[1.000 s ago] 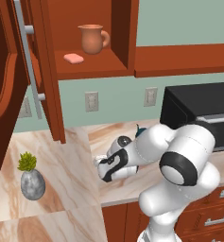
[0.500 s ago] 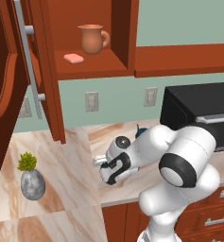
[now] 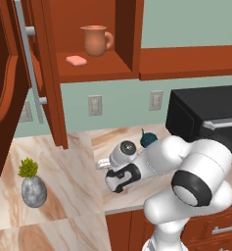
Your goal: Pick the bar soap and bar soap from the cabinet and place them on the counter.
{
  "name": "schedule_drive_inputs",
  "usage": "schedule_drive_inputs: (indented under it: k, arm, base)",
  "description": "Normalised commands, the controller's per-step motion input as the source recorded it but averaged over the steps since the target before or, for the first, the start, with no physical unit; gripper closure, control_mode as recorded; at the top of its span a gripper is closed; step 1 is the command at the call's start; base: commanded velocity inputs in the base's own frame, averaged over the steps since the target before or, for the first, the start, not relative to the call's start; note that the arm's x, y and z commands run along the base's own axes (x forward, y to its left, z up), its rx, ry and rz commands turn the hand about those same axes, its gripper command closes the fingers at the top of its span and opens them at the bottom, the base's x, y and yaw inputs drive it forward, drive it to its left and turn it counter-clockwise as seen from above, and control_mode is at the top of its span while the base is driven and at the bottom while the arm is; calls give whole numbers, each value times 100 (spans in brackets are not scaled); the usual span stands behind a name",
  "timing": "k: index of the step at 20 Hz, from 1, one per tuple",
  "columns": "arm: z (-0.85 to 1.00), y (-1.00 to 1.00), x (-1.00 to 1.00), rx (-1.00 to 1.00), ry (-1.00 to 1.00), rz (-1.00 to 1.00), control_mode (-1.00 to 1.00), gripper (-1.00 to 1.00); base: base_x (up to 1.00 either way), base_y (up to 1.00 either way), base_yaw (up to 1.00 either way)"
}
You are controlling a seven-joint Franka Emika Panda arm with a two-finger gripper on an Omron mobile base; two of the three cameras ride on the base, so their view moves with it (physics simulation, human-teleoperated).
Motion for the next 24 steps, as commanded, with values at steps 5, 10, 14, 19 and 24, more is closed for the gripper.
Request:
schedule_drive_inputs:
  k: [5,10,14,19,24]
  arm:
    - [67,0,-3,0,-4,3,-100,-100]
    - [82,-2,-7,0,0,2,-100,-100]
    - [75,-3,-12,0,1,0,-100,-100]
    - [61,-4,-22,0,2,0,-100,-100]
    - [53,-4,-35,0,0,0,-100,-100]
  base:
    - [0,0,0]
    - [0,0,0]
    - [0,0,0]
    - [0,0,0]
    - [0,0,0]
